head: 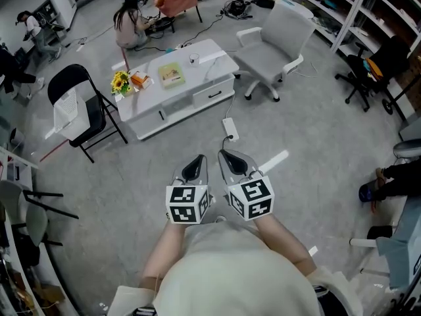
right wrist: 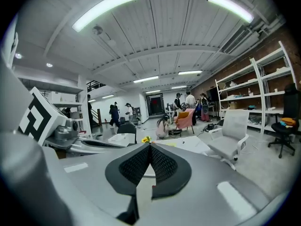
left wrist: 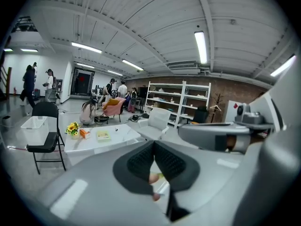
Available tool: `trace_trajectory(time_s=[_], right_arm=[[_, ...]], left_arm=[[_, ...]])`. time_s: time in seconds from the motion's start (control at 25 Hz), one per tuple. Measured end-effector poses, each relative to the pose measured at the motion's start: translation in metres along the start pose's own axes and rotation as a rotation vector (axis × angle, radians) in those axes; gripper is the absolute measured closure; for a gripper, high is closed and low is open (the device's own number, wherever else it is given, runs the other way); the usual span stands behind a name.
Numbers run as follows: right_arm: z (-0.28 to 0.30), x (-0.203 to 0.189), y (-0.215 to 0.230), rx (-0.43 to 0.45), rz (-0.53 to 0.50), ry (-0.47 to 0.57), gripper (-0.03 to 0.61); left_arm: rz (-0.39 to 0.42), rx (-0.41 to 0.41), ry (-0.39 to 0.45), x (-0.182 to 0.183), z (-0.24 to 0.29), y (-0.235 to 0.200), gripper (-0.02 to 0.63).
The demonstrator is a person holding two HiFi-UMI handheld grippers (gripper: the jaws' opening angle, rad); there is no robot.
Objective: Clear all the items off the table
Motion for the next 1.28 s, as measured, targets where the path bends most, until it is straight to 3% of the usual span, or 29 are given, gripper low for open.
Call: trace_trajectory(time_s=[0.56,0.76,1.28], right_arm=[[0.027,0.003,0.016,0.009,0.031,-0.023,0.580],[0.052,0.002,0.026,-0.005,0.021,-0.044,0.580],[0.150,0.020,0.065,0.006,0.017,-0.065,0.580]], left_arm=[[0.012,-0.011,-0.019,0.011,0.027,-0.011,0.604],[0.062,0.008,-0.015,0.023,0.048,-0.025,0.604],[0.058,0.010,-0.030,0.067,0.126,-0.080,0.604]])
Point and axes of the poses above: the fingertips, and each gripper's own axes: z forward along the fingers, y to its right, x out of its top, the point moved 4 cm from there along -z, backward along the fingers, and after that the axes turned 10 degrees about -z, right-handed, at the moved point
